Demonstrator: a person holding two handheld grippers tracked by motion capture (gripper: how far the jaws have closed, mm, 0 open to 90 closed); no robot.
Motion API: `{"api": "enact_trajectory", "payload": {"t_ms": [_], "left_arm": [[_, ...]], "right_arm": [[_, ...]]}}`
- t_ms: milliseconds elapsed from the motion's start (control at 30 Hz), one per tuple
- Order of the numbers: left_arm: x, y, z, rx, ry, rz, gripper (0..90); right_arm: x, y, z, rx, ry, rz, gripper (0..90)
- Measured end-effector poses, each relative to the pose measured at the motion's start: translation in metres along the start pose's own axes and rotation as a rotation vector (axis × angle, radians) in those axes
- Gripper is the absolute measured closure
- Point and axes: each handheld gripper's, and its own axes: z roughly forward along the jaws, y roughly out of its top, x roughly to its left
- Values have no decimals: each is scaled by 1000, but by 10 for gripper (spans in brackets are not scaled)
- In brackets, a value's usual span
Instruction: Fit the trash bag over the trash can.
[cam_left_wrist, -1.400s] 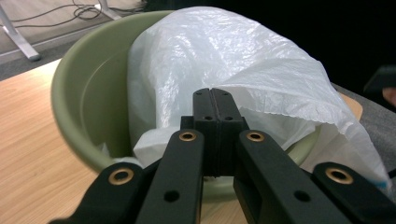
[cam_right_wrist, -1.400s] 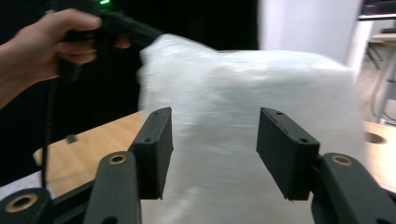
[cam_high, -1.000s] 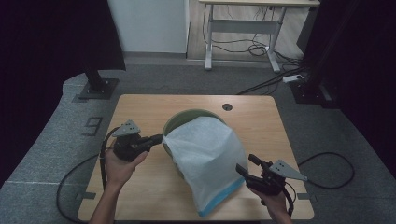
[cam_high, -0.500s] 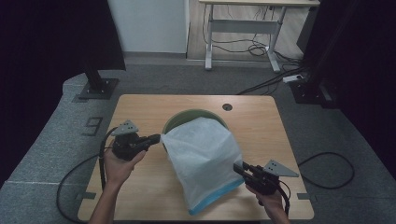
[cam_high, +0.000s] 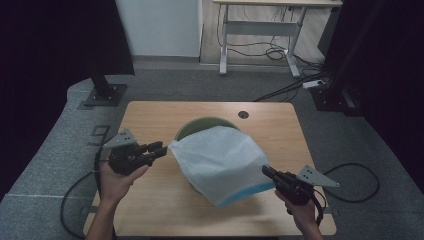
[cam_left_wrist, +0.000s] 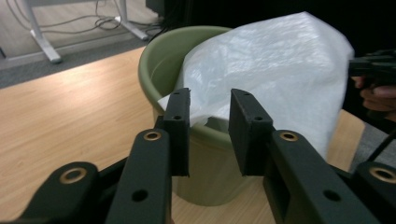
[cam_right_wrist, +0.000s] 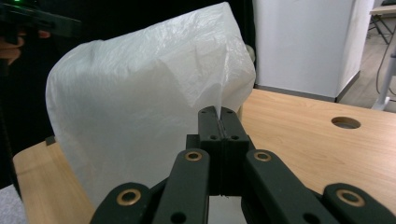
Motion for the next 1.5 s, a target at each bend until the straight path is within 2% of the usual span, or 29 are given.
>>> {"api": "enact_trajectory", "payload": {"t_ms": [133,233,300,333,367,433,600,733,800,900,967,1100,1200,1367,1433,1500], "left_arm": [[-13,5,2,-1,-38,36,647],[-26,7,12,17,-90,67,637],[-34,9,20,28,-111,89,622],[-34,9,20,28,-111,89,614],[-41,11,28,37,-131,103,605],[-47,13,36,48,-146,112,581],[-54,16,52,68,-129,126,518],[-55,15,59,73,-143,123,475],[-55,15,62,77,-152,123,451],[-58,14,66,76,-136,128,405],[-61,15,69,73,-142,132,394],[-71,16,76,85,-158,163,372],[-77,17,81,93,-141,190,379],[-82,15,88,110,-144,206,413],[-83,15,89,111,-150,211,455],[-84,15,90,110,-146,215,536]], "right_arm": [[2,8,0,-8,0,-2,887],[5,14,3,-12,1,3,887],[7,17,4,-17,1,11,887],[8,18,5,-19,0,19,887],[9,19,6,-19,1,22,887],[12,21,8,-18,0,23,887],[19,27,12,-25,14,23,887],[23,30,16,-23,21,18,887],[24,31,19,-19,21,24,887],[26,32,22,-17,26,37,887],[27,33,24,-15,31,46,887],[32,36,29,-14,40,46,888],[37,38,31,-15,51,40,888],[41,42,32,-15,64,36,888],[42,42,33,-17,69,37,888],[43,42,33,-19,72,36,887]]}}
